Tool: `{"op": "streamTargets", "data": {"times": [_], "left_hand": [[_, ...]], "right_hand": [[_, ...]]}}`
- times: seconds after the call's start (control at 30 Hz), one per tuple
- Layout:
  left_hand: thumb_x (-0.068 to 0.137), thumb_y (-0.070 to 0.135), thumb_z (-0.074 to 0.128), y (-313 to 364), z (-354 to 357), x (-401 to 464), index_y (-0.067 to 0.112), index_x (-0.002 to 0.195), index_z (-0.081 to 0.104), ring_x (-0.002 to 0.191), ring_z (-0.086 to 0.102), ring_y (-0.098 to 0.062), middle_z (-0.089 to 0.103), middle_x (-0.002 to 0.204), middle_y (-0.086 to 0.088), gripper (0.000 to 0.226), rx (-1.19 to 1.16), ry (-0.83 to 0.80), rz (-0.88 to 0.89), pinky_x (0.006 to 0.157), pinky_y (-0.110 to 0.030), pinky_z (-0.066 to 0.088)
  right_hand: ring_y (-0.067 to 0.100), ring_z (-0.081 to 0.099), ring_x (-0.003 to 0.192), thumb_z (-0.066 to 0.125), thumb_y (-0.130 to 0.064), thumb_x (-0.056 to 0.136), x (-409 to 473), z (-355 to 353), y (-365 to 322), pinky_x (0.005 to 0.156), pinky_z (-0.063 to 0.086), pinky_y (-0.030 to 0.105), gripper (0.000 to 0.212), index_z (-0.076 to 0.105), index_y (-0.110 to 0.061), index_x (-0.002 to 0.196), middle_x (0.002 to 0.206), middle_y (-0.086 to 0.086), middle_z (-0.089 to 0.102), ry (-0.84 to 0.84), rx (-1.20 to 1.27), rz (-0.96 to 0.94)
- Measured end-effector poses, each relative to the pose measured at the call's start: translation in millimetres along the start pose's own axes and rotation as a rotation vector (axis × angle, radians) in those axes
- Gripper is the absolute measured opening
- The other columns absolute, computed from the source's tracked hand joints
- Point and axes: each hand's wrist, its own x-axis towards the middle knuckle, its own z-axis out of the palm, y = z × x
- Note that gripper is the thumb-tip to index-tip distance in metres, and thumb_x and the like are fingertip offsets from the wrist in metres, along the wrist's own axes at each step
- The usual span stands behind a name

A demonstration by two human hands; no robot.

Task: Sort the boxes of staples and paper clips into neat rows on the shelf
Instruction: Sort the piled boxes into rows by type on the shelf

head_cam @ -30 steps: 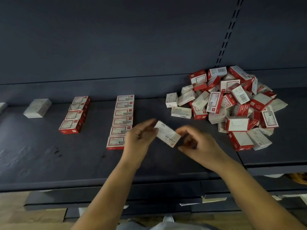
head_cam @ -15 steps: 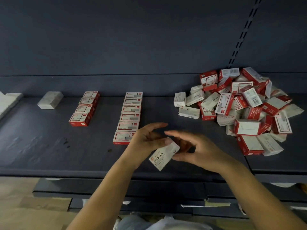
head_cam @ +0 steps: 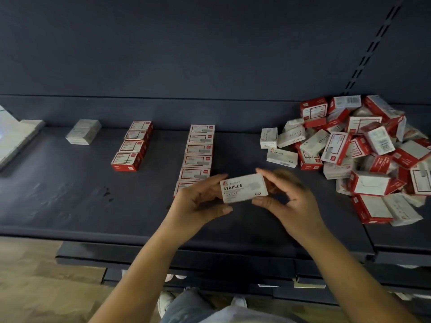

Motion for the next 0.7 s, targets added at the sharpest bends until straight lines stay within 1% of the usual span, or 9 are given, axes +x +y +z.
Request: {"op": "streamTargets", "data": {"times": [0.1,0.17,0.23,0.37,0.47,0.53,0.57,0.63,0.7], "left_hand": [[0.075,0.003,0.072,-2,-12,1,0.043,0.115,0.048,0.103,0.057,0.008,0.064,0.097,0.033,0.061,0.16,0.071,0.034,0.086,-0.007,0.042],[0.075,0.006,0.073,-5,-23,-1,0.046,0.115,0.046,0.102,0.054,0.015,0.06,0.098,0.033,0.063,0.208,0.102,0.048,0.083,-0.004,0.041],[0.074,0.008,0.073,-8,-36,-4,0.044,0.116,0.045,0.101,0.053,0.017,0.056,0.105,0.029,0.062,0.229,0.12,0.071,0.084,-0.005,0.042],[0.072,0.023,0.073,-12,-70,-10,0.033,0.127,0.041,0.102,0.056,0.011,0.059,0.107,0.02,0.064,0.297,0.13,0.119,0.084,-0.008,0.045],[0.072,0.021,0.077,-22,-100,-15,0.023,0.13,0.049,0.096,0.054,0.009,0.059,0.099,0.019,0.064,0.397,0.178,0.138,0.083,-0.003,0.042],[0.073,0.023,0.077,-30,-124,-21,0.014,0.126,0.056,0.093,0.058,0.003,0.062,0.099,0.014,0.057,0.435,0.202,0.122,0.082,-0.009,0.046],[0.074,0.023,0.076,-35,-137,-24,0.014,0.124,0.057,0.093,0.061,-0.001,0.064,0.1,0.011,0.055,0.432,0.203,0.108,0.082,-0.016,0.049],[0.076,0.023,0.075,-43,-165,-31,0.018,0.124,0.057,0.097,0.063,-0.006,0.066,0.104,0.008,0.052,0.417,0.199,0.093,0.084,-0.025,0.052],[0.078,0.021,0.074,-51,-196,-37,0.027,0.123,0.054,0.099,0.063,-0.007,0.066,0.107,0.006,0.05,0.424,0.197,0.105,0.085,-0.025,0.052]], "right_hand": [[-0.007,0.052,0.089,0.07,-0.032,0.069,5,14,-6,0.08,0.041,0.006,0.063,0.047,-0.021,0.127,0.097,-0.007,0.056,0.008,0.017,-0.02],[-0.009,0.052,0.09,0.062,-0.038,0.072,9,25,-10,0.08,0.041,0.005,0.063,0.042,-0.022,0.129,0.099,-0.011,0.056,0.009,0.036,-0.009],[-0.013,0.051,0.093,0.058,-0.038,0.075,14,40,-16,0.081,0.04,0.003,0.063,0.037,-0.021,0.132,0.102,-0.016,0.055,-0.009,0.008,-0.021],[-0.013,0.051,0.095,0.05,-0.039,0.082,21,80,-27,0.08,0.037,0.001,0.065,0.024,-0.019,0.139,0.107,-0.02,0.052,-0.057,-0.022,-0.006],[-0.011,0.052,0.097,0.052,-0.032,0.087,28,117,-32,0.079,0.04,0.003,0.065,0.016,-0.023,0.141,0.107,-0.008,0.055,-0.093,-0.043,0.034],[-0.002,0.053,0.1,0.05,-0.029,0.087,35,142,-39,0.083,0.043,0.009,0.065,0.015,-0.025,0.141,0.113,-0.002,0.053,-0.134,-0.07,0.038],[0.002,0.052,0.101,0.051,-0.033,0.087,39,154,-43,0.086,0.043,0.011,0.064,0.016,-0.026,0.141,0.114,-0.005,0.05,-0.154,-0.093,0.032],[0.001,0.044,0.101,0.049,-0.042,0.086,48,178,-51,0.09,0.036,0.008,0.064,0.021,-0.023,0.14,0.11,-0.014,0.045,-0.183,-0.173,-0.011],[0.0,0.04,0.109,0.047,-0.043,0.086,56,201,-59,0.093,0.03,0.005,0.063,0.027,-0.02,0.141,0.117,-0.012,0.044,-0.217,-0.242,-0.036]]}}
